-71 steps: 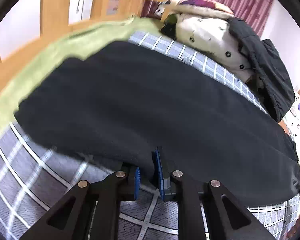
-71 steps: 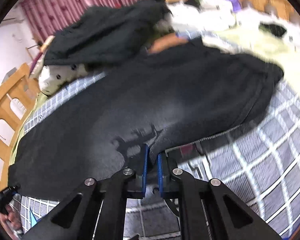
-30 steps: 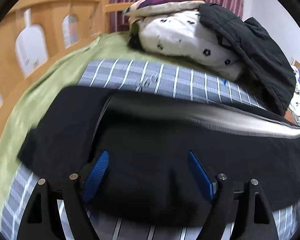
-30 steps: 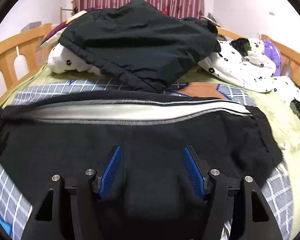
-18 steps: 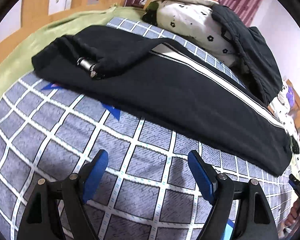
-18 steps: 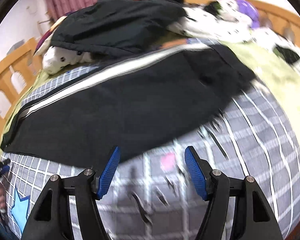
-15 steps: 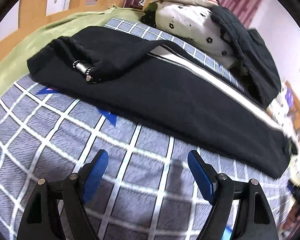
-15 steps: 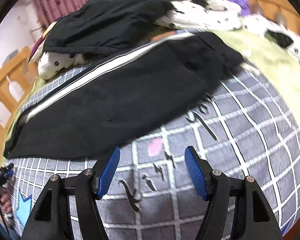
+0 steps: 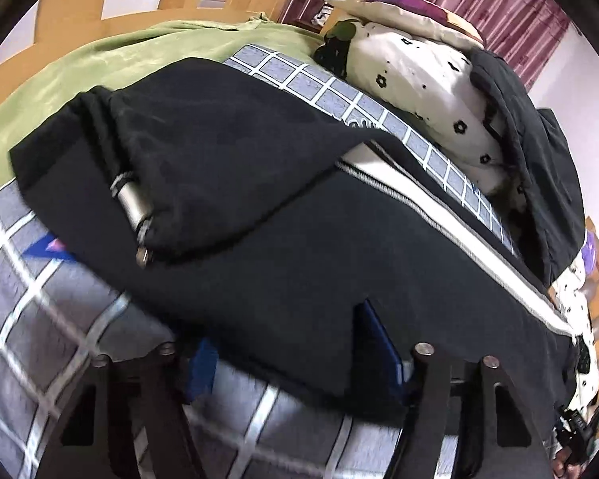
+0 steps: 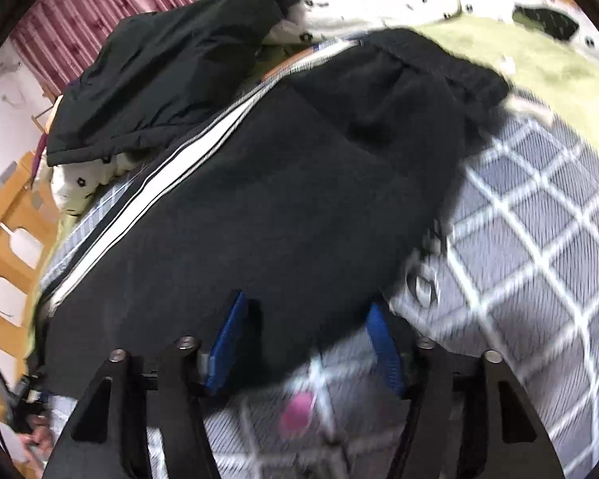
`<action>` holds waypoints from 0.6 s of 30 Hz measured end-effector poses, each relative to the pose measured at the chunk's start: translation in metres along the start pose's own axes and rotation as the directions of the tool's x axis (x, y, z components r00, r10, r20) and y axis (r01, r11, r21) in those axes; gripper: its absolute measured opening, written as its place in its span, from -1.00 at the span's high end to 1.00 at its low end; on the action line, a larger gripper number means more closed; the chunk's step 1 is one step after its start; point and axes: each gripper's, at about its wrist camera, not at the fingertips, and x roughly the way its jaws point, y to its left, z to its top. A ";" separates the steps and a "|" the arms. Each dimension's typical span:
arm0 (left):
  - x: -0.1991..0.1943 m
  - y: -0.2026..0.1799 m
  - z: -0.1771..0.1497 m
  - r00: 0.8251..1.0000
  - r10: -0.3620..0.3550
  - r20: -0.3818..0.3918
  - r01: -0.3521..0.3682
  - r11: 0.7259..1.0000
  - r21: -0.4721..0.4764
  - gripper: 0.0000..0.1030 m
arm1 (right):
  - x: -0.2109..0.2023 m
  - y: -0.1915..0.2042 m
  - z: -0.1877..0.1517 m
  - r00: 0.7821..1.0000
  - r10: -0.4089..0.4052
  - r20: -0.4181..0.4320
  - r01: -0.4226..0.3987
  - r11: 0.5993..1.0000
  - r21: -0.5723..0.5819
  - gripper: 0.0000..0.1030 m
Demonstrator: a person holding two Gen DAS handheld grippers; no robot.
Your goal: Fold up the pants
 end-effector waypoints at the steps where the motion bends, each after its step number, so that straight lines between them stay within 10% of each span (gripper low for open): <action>1: 0.004 0.001 0.005 1.000 0.010 0.000 -0.010 1.000 -0.015 0.03 | 0.004 -0.002 0.005 1.000 0.001 0.007 -0.001 1.000 0.005 -0.02; 6: 0.014 0.009 0.013 0.999 0.036 0.015 -0.035 0.996 -0.082 0.59 | 0.026 -0.015 0.037 0.999 0.015 0.031 -0.017 0.998 0.062 0.42; 12: -0.012 -0.008 0.010 0.998 0.054 0.027 -0.054 0.998 -0.023 0.82 | 0.008 -0.023 0.041 0.991 0.040 0.126 -0.058 0.988 0.143 0.85; 18: -0.077 -0.028 -0.018 0.999 0.038 0.021 -0.040 0.993 0.110 0.82 | -0.072 -0.007 0.033 0.961 0.114 0.253 -0.146 0.983 0.108 0.86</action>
